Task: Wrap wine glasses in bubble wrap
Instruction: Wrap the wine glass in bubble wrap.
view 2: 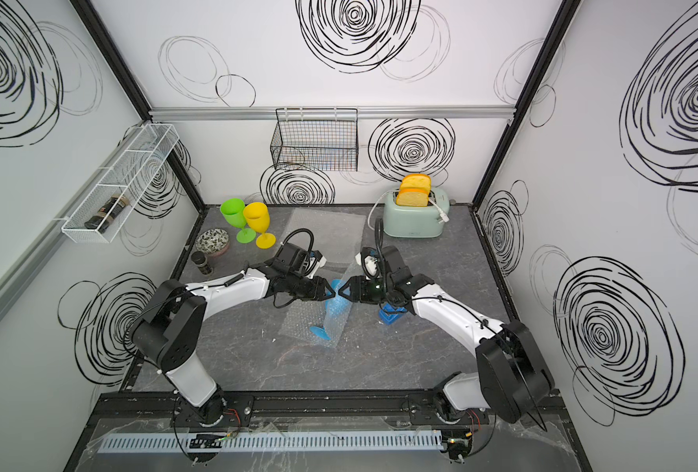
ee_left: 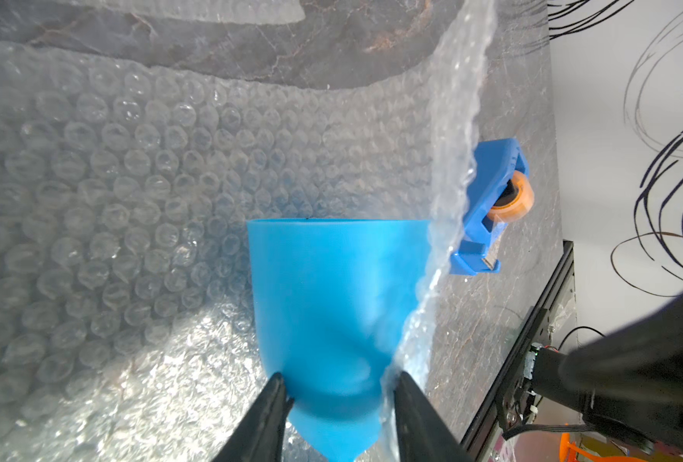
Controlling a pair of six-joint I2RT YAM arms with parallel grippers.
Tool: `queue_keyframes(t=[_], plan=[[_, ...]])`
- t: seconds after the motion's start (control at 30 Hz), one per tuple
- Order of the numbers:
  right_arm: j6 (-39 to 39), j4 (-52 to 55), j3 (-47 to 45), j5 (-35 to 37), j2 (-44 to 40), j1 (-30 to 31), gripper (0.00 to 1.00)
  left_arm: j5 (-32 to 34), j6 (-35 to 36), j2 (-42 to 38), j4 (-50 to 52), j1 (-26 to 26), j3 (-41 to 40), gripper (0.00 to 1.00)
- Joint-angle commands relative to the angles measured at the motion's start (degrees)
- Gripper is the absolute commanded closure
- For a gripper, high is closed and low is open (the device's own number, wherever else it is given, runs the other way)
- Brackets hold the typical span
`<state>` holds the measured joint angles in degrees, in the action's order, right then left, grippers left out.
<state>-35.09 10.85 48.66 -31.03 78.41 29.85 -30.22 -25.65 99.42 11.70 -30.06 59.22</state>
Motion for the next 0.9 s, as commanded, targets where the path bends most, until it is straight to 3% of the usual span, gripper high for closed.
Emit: queue_keyframes(t=[0.0, 0.33, 0.63, 0.87], plan=[[-1.9, -0.1, -0.9, 0.5, 2.7, -2.2, 0.31, 1.1, 0.8, 1.1, 0.4, -0.8, -0.7, 0.54], [-5.5, -6.8, 1.7, -1.9, 13.3, -3.7, 0.1, 0.3, 0.2, 0.8, -0.1, -1.0, -1.8, 0.54], [-7.9, -10.1, 2.9, -3.8, 17.8, -3.7, 0.06, -0.3, -0.2, 0.4, -0.6, -1.0, -2.5, 0.57], [-9.0, -10.4, 3.9, -3.5, 20.8, -3.4, 0.09, -0.9, -0.5, -0.7, -0.5, -1.1, -2.8, 0.53]])
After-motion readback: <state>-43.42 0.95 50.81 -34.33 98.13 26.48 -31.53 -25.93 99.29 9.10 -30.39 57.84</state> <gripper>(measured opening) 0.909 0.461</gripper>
